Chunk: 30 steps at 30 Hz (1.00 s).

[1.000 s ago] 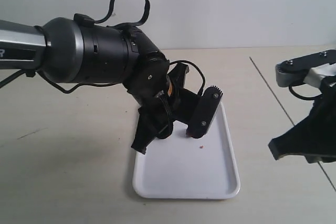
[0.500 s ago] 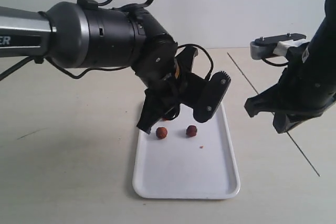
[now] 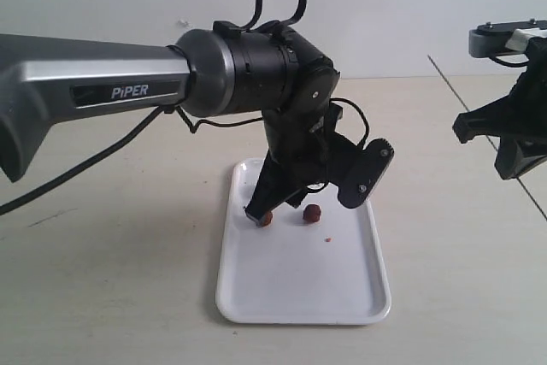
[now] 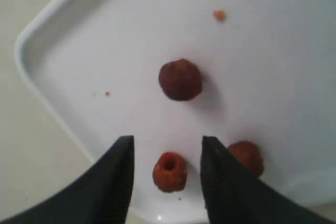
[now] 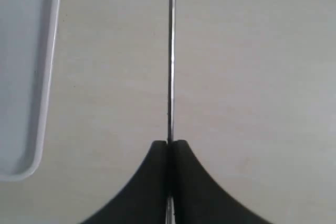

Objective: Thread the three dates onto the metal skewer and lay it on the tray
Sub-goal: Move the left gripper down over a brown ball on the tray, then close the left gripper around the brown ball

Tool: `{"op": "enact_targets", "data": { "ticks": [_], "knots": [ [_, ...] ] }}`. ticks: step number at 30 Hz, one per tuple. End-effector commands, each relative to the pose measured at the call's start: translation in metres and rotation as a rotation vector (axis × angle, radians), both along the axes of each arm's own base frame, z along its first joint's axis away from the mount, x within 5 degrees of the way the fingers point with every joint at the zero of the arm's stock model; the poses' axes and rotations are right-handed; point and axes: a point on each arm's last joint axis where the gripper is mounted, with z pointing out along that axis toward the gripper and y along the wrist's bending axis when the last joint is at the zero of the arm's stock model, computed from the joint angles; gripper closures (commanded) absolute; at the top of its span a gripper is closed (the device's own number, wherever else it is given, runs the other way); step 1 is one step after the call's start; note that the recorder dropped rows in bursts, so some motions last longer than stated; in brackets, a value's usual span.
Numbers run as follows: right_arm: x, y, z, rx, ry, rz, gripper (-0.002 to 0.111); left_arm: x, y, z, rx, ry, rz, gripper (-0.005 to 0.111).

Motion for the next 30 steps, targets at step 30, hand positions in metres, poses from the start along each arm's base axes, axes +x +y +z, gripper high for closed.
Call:
{"op": "enact_targets", "data": {
  "ticks": [30],
  "knots": [
    [0.013,-0.003,-0.027,-0.002,0.078,0.023,0.108,0.015,-0.005,-0.032,-0.086,0.101,-0.082,0.054]
  ]
}}
